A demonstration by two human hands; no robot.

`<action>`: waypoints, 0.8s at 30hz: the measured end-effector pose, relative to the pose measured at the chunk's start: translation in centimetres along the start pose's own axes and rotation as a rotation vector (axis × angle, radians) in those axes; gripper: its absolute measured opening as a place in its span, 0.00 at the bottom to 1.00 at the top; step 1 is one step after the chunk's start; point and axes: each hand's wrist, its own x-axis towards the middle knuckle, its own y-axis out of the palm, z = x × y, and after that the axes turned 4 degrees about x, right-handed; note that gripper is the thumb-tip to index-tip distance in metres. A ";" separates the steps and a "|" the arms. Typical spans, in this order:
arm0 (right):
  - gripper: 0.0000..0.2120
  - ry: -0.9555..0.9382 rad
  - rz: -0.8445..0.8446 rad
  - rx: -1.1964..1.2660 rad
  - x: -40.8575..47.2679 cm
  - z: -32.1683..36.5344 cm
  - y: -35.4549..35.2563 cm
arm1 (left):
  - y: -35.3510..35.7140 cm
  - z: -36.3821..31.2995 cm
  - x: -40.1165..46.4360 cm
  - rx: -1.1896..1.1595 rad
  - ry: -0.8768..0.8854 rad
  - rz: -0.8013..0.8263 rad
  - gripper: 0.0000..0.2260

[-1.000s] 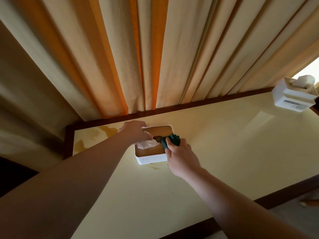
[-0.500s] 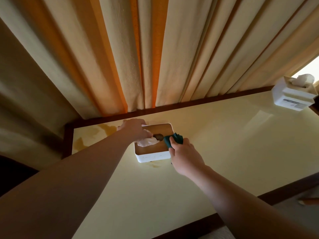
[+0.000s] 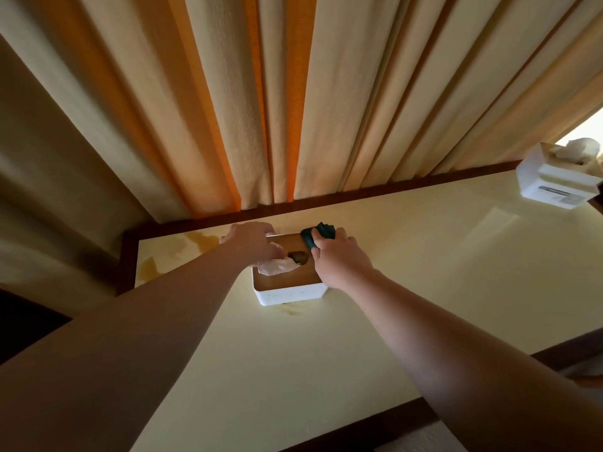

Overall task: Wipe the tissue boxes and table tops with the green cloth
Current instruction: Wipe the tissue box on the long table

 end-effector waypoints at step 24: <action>0.24 -0.005 -0.028 0.038 -0.8 -1.2 0.6 | 0.2 0.2 -0.3 -0.032 0.001 -0.038 0.25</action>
